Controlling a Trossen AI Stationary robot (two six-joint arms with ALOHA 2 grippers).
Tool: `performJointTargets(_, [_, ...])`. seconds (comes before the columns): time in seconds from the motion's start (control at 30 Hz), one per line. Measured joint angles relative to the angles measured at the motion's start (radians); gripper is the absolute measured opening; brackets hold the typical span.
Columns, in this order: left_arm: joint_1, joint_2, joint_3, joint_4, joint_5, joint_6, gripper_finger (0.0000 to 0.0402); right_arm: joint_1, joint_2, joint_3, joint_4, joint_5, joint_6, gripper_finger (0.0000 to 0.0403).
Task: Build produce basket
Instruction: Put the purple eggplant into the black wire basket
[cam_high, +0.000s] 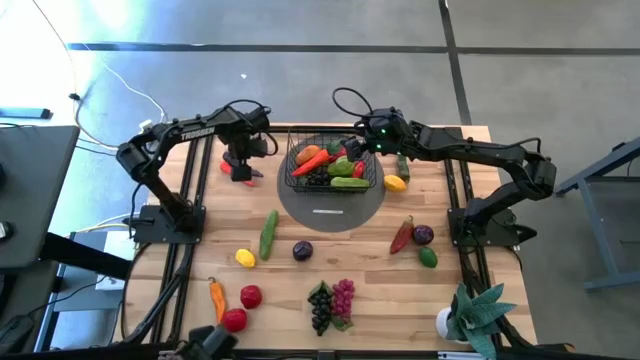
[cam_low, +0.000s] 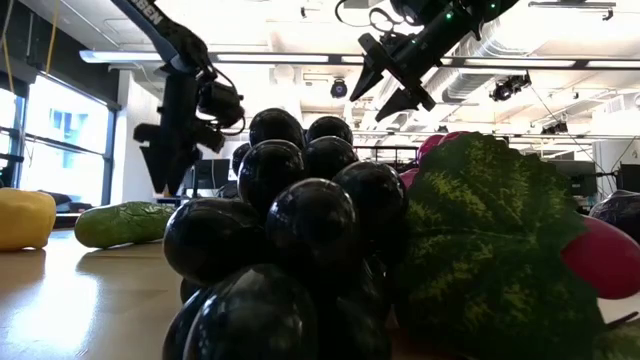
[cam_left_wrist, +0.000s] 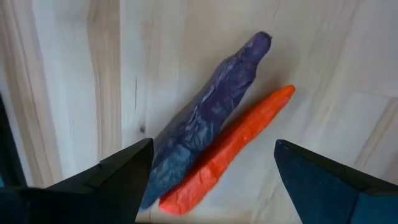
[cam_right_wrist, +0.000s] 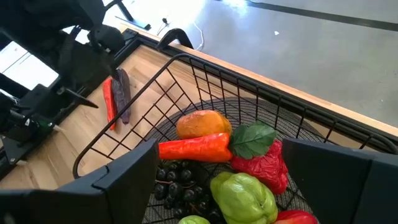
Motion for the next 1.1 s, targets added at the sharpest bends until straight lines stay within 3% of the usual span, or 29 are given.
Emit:
performJointTargets(0.47, [0.046, 0.002, -0.024, 0.085, 0.02, 0.081, 0.0326, 0.0, 0.0, 0.0, 0.0, 0.0, 0.0, 0.0323])
performJointTargets(0.73, [0.045, 0.105, -0.024, 0.109, -0.001, 0.068, 0.0326, 0.0, 0.0, 0.0, 0.0, 0.0, 0.0, 0.0323])
performJointTargets(1.1, [0.058, 0.15, -0.024, 0.144, -0.06, 0.061, 0.0317, 0.0, 0.0, 0.0, 0.0, 0.0, 0.0, 0.0323])
